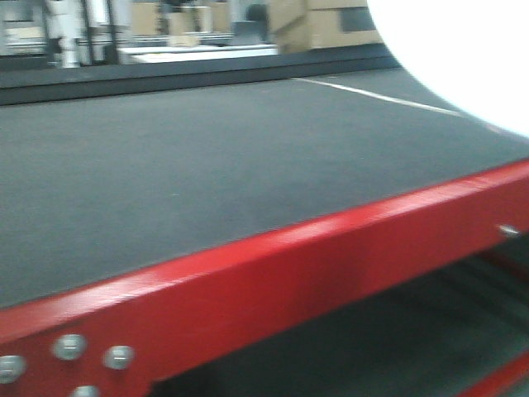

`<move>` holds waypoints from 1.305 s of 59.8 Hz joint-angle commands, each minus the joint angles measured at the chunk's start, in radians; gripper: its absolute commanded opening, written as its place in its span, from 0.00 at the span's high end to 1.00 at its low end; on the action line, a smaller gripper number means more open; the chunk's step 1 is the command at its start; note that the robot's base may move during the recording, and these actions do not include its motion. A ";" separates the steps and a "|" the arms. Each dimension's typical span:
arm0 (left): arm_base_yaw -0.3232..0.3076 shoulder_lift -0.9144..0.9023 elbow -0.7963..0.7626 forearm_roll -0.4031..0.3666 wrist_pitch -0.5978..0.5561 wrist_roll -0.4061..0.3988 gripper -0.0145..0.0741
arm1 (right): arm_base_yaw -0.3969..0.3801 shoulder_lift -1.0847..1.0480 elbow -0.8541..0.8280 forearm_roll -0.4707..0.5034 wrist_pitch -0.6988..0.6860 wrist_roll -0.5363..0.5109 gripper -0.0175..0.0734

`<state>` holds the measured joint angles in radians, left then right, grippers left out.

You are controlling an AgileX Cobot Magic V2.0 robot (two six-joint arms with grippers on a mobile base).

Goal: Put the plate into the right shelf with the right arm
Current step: 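Drive the base to the blue-bin shelf holding the plate in the right gripper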

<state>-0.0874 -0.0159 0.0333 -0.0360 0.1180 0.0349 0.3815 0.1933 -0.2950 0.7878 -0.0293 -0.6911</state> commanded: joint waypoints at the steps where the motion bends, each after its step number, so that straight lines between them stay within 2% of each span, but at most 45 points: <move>1: -0.005 -0.007 0.008 -0.006 -0.087 -0.003 0.89 | -0.005 0.011 -0.034 0.007 -0.076 -0.002 0.75; 78: -0.005 -0.007 0.008 -0.006 -0.087 -0.003 0.89 | -0.005 0.011 -0.034 0.007 -0.076 -0.002 0.75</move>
<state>-0.0874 -0.0159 0.0333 -0.0360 0.1180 0.0349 0.3815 0.1933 -0.2950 0.7878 -0.0293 -0.6911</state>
